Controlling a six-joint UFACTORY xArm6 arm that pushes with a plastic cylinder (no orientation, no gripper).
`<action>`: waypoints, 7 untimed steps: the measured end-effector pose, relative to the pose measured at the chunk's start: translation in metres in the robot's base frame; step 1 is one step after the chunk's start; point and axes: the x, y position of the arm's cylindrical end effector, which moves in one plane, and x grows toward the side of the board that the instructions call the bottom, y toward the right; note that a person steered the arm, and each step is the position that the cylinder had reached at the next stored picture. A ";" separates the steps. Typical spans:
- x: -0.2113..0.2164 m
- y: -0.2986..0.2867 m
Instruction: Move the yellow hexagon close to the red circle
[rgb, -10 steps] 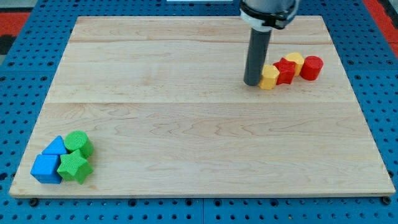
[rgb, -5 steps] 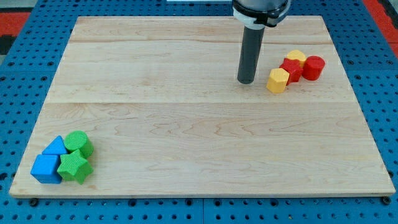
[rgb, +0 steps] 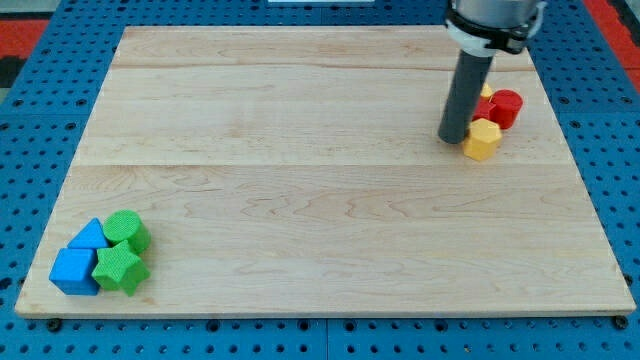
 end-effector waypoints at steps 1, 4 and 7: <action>0.000 -0.002; 0.043 0.004; 0.025 0.028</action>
